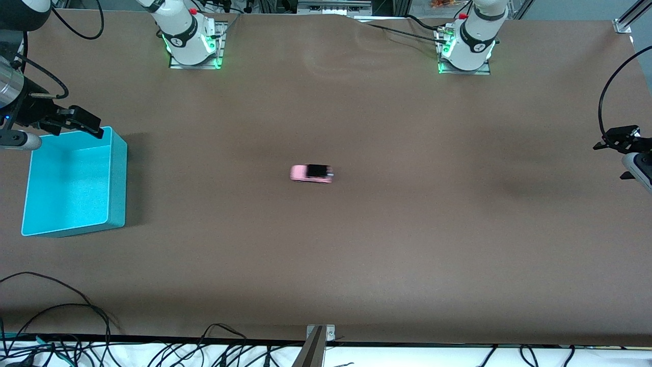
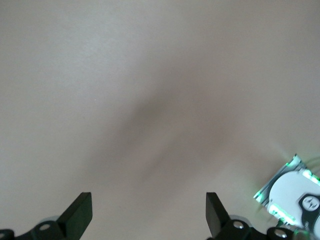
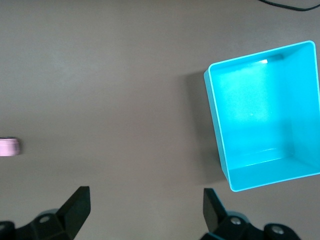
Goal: Wind and store pink jeep toy
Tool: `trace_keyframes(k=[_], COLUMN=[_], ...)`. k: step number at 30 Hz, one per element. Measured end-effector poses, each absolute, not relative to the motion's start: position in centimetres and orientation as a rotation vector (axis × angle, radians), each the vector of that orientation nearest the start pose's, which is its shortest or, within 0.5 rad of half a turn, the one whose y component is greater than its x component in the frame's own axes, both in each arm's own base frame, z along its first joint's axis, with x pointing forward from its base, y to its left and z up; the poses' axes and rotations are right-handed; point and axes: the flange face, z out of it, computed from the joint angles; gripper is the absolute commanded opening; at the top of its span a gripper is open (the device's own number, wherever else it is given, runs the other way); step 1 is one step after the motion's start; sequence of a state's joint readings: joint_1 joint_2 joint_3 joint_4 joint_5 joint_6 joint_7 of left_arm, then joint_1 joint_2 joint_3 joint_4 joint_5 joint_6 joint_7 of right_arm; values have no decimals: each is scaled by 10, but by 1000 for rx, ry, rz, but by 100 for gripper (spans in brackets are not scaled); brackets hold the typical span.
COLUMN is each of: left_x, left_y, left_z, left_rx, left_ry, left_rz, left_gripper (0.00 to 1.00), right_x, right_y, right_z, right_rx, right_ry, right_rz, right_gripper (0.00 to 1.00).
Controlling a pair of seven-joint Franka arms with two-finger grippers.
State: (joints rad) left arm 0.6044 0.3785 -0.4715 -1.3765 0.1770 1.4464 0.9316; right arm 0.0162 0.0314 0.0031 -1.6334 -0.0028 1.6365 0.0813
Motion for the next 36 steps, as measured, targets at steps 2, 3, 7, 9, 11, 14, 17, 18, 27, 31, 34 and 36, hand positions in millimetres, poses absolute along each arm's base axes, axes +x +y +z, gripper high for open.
trace_keyframes(k=[2, 3, 7, 9, 11, 14, 17, 18, 27, 31, 34, 36], left_x=[615, 615, 613, 611, 608, 605, 603, 602, 596, 593, 593, 595], left_y=[144, 140, 127, 122, 120, 118, 118, 118, 111, 103, 86, 73], left_z=[505, 509, 525, 533, 539, 545, 547, 548, 560, 569, 574, 576], left_rx=[-3004, -3007, -3017, -3016, -3014, -3012, -3018, -3023, -3046, -3038, -3021, -3004], left_ry=[1213, 1189, 1100, 1073, 1053, 1038, 1015, 1001, 851, 824, 830, 819], left_rz=[374, 368, 342, 331, 327, 326, 342, 350, 359, 343, 332, 315], left_gripper=[100, 100, 100, 100, 100, 100, 100, 100, 100, 100, 100, 100], right_x=[567, 567, 567, 567, 567, 567, 567, 567, 567, 567, 567, 567], right_y=[11, 11, 11, 11, 11, 11, 11, 11, 11, 11, 11, 11], right_z=[583, 583, 583, 583, 583, 583, 583, 583, 583, 583, 583, 583], right_rx=[-3144, -3144, -3144, -3144, -3144, -3144, -3144, -3144, -3144, -3144, -3144, -3144], right_ry=[97, 97, 97, 97, 97, 97, 97, 97, 97, 97, 97, 97], right_rz=[44, 44, 44, 44, 44, 44, 44, 44, 44, 44, 44, 44], right_gripper=[100, 100, 100, 100, 100, 100, 100, 100, 100, 100, 100, 100])
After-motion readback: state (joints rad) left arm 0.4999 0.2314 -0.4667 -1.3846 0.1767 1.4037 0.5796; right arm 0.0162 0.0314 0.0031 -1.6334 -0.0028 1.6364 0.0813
